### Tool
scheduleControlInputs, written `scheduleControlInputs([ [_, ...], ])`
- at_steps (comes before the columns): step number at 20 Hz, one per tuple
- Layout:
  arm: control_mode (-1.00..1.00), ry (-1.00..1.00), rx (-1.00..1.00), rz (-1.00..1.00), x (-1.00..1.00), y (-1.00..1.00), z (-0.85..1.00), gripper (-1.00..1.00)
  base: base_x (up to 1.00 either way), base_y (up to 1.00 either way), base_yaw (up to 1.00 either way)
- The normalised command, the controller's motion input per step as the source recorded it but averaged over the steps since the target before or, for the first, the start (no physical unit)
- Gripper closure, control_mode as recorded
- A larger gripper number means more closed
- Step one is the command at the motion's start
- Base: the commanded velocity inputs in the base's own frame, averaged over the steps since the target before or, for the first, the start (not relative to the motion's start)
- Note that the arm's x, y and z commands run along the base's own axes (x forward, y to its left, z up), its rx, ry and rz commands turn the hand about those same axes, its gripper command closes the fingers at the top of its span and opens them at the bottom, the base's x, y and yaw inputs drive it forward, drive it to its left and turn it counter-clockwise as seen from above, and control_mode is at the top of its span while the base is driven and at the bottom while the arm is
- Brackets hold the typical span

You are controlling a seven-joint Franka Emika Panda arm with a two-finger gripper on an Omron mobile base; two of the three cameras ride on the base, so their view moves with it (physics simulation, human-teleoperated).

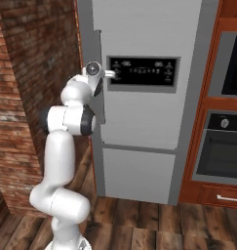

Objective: Place one of the steaks on the plate and the other in the bowl. Then place the bowl in the fridge.

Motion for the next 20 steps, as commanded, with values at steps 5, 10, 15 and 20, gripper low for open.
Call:
scheduleControlInputs([
  [5,-1.00,0.08,0.00,0.00,-0.53,-0.54,0.34,1.00,0.00,0.00,0.00],
  [10,-1.00,0.12,0.02,0.00,-0.67,-0.66,0.42,1.00,0.00,0.00,0.00],
  [15,-1.00,0.11,0.10,0.05,-0.75,-0.87,0.45,1.00,0.00,0.00,0.00],
  [20,-1.00,0.12,0.15,0.11,-0.67,-0.99,0.36,1.00,0.00,0.00,0.00],
])
